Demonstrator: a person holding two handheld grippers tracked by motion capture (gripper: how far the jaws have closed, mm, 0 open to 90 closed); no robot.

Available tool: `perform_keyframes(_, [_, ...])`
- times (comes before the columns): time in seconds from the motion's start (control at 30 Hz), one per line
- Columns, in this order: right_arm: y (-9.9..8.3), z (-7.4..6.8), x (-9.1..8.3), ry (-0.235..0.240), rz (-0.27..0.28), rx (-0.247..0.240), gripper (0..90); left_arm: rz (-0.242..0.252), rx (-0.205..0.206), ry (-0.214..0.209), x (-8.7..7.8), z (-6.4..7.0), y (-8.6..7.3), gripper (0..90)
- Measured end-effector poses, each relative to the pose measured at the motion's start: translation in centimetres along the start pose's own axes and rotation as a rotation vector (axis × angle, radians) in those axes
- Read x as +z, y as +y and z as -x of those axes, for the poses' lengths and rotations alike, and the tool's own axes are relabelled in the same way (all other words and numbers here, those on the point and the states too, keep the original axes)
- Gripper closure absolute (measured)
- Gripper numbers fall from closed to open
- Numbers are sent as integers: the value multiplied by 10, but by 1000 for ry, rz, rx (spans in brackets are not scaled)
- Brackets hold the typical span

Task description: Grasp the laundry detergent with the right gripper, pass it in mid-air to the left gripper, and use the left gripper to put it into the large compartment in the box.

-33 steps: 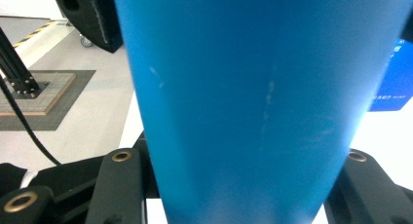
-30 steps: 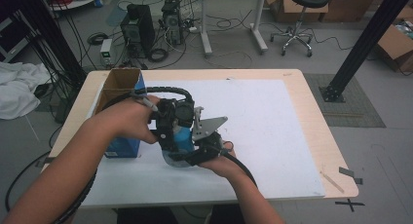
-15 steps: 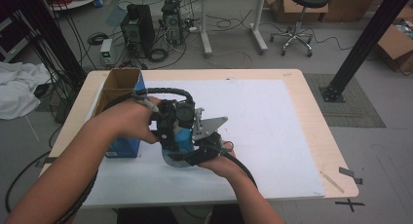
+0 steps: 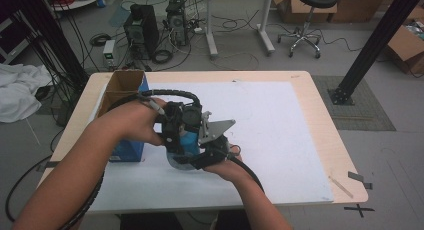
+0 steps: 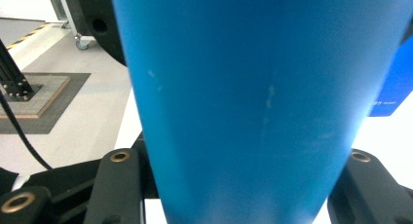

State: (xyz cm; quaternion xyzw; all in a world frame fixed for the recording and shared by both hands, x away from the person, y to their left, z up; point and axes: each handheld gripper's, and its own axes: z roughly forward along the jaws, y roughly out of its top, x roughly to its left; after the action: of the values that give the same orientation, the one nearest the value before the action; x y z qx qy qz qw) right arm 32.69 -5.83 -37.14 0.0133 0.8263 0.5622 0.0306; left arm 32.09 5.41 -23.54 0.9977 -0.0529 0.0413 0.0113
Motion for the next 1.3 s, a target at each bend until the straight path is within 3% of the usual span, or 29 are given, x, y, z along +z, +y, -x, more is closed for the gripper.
perform_keyframes(0.17, [0,1,-3,-11,12,-11,417,-9,-7,0,-1,-3,3,390])
perform_keyframes(0.3, [0,2,-11,-17,32,10,353,-20,-10,6,-1,-6,4,390])
perform_keyframes(0.7, [0,7,-26,-8,-26,36,163,-21,-48,-7,-4,-13,1,389])
perform_keyframes(1.0, [10,14,-52,-25,-165,44,4,-39,-121,-18,-13,-19,-6,388])
perform_keyframes(1.17, [15,18,-70,-17,-279,40,0,-49,-171,-2,-24,-24,-11,387])
perform_keyframes(1.23, [17,20,-77,-8,-319,37,0,-57,-210,-3,-31,-27,-14,387])
perform_keyframes(1.3, [17,22,-85,1,-392,41,0,-66,-240,-5,-37,-29,-17,386])
